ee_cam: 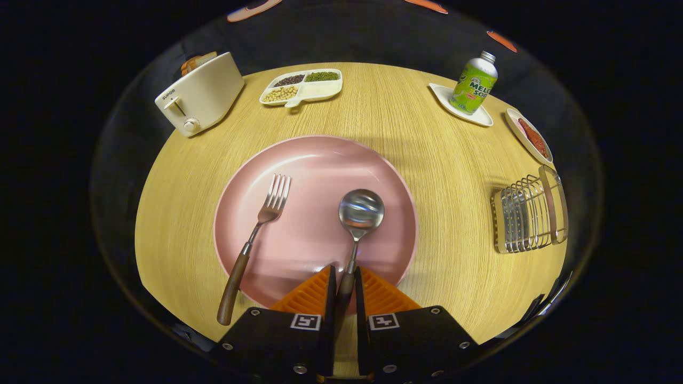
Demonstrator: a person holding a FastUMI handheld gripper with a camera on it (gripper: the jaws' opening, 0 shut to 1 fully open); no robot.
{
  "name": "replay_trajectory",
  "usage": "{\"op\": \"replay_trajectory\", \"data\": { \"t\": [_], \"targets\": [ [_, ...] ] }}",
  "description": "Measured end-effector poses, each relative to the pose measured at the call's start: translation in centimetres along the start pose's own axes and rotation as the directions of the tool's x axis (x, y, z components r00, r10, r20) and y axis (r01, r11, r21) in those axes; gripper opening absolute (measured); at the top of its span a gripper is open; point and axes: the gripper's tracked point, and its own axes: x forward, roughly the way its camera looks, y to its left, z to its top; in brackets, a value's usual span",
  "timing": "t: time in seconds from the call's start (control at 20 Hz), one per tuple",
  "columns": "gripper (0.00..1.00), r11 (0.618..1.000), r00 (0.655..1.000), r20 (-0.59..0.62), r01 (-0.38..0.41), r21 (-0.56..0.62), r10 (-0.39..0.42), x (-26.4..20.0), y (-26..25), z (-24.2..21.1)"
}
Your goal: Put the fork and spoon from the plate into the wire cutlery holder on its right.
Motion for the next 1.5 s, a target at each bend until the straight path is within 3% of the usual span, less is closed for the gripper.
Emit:
{"op": "replay_trajectory", "data": {
  "t": [0.3, 0.7, 1.0, 1.35, 1.5],
  "targets": [
    [0.05, 1.0, 1.0, 0.007, -0.025, 0.014, 0.025, 0.0, -0.4, 0.4],
    [0.05, 0.998, 0.988, 0.144, -0.053, 0.042, 0.047, -3.1, -2.0, 2.4],
    [0.05, 0.992, 0.958, 0.283, -0.071, 0.103, 0.039, -8.2, -5.9, 5.0],
    [0.05, 0.983, 0.911, 0.407, -0.013, 0.18, -0.063, -15.2, -14.3, 7.6],
    [0.05, 0.983, 0.909, 0.396, 0.068, 0.17, -0.132, -16.8, -18.3, 7.4]
  ]
}}
